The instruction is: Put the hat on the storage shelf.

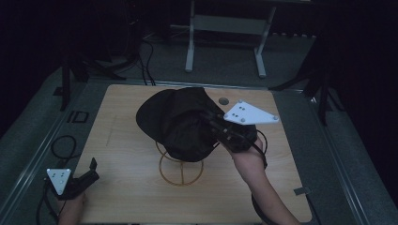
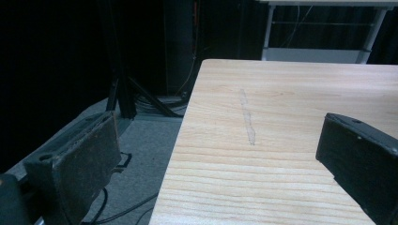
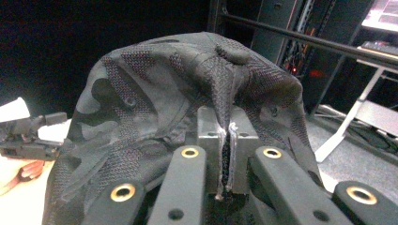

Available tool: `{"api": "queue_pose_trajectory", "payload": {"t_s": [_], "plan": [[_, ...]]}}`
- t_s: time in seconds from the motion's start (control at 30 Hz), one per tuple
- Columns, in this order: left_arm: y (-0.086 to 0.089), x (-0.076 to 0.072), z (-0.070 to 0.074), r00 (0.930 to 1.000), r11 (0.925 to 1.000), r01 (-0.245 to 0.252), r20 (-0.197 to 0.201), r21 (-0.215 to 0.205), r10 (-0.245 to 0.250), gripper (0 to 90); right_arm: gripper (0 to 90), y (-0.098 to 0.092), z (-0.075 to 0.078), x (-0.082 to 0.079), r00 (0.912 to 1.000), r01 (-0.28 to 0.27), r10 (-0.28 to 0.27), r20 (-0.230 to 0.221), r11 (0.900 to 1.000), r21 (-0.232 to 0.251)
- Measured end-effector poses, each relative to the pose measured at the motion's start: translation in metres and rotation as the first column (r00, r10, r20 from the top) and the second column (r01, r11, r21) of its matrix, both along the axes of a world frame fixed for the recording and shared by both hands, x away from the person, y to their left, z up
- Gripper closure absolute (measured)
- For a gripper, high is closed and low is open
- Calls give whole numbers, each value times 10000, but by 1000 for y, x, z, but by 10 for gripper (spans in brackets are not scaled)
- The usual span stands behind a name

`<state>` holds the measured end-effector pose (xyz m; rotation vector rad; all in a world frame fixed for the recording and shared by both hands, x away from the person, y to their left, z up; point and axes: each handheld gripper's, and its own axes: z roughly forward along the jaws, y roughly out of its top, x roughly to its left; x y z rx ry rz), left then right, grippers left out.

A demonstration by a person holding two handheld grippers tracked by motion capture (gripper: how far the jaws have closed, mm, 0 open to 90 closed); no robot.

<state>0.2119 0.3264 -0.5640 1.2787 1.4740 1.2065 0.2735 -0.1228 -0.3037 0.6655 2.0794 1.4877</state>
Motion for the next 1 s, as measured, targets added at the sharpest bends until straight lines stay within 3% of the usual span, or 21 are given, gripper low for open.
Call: {"api": "queue_pose_trajectory", "payload": {"t_s": [0.4,0.73,0.93,1.0], "plan": [[0,0,0,10000,10000,-7,24,-29,7,6,862,10,-29,11,9959,-268,249,-869,9994,-208],[0,0,0,10000,10000,7,31,-31,-7,6,846,18,-47,12,9928,-488,437,-1119,9979,-429],[0,0,0,10000,10000,7,34,-19,-7,6,719,19,-51,15,9902,-544,495,-1305,9979,-339],[0,0,0,10000,10000,8,41,-16,-8,6,633,21,-54,16,9898,-501,443,-1354,9979,-399]]}}
